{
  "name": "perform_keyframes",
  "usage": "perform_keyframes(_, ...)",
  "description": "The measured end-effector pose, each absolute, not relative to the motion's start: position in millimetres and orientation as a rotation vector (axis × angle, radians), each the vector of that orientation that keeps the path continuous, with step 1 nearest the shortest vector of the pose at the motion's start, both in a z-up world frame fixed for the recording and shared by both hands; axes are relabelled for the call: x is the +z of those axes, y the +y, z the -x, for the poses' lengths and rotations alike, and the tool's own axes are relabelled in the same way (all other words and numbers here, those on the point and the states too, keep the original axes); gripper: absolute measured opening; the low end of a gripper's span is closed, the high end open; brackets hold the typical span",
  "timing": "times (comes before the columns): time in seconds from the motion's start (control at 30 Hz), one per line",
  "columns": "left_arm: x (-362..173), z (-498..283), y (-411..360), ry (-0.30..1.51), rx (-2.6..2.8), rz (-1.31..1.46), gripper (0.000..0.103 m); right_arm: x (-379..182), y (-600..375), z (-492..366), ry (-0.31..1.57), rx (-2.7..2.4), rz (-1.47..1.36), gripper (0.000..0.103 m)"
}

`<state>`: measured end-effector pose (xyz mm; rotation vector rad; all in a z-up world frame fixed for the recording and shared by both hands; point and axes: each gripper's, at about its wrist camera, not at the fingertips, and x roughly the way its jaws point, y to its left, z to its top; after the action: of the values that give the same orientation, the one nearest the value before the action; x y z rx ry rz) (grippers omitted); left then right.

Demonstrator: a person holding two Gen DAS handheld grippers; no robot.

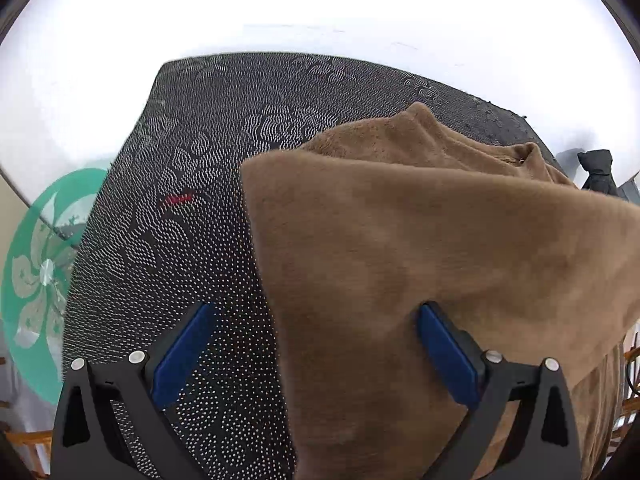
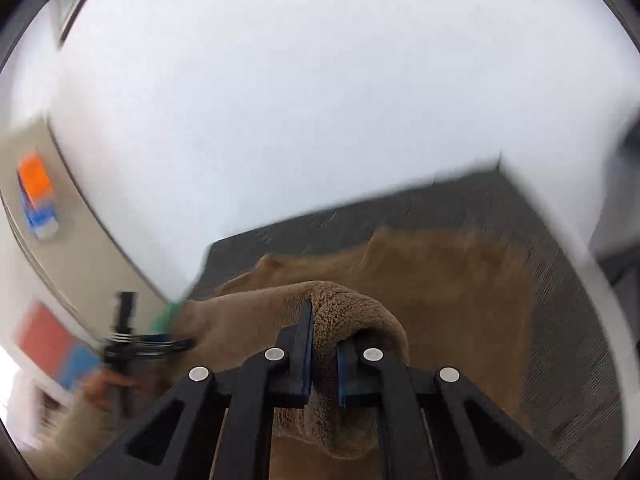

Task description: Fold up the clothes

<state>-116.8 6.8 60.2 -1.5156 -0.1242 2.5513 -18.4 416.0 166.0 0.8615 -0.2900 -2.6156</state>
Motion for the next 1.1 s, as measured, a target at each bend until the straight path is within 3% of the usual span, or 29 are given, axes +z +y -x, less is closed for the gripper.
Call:
perform_keyframes(0.13, 54, 118, 6, -0.129, 2.55, 1.532, 0.102, 143, 393, 37, -0.054, -2.697, -0.935, 0.009)
perform_keyframes(0.4, 52, 120, -1, -0.075, 2.555, 1.531, 0.103, 80, 398, 59, -0.042, -2.667, -1.189, 0.011)
perform_keyframes(0.5, 52, 119, 0, -0.061, 2.56, 1.527, 0.103, 80, 408, 58, -0.045, -2.687, -1.217, 0.031)
perform_keyframes(0.57, 52, 119, 0, -0.066, 2.561, 1.537, 0.103, 85, 419, 54, -0.057, -2.744, -1.212, 0.063)
perform_keyframes(0.73, 78, 114, 5, -0.044, 2.63, 1.482, 0.103, 100, 419, 40, -0.019, -2.817, -1.1, 0.065)
perform_keyframes(0.93, 96, 124, 45, 0.034, 2.603, 1.366, 0.103, 123, 374, 34, 0.286, -2.894, -0.962, 0.065)
perform_keyframes(1.1, 74, 143, 57, 0.083, 2.585, 1.46, 0.103, 122, 362, 35, 0.171, -2.792, -0.973, 0.065)
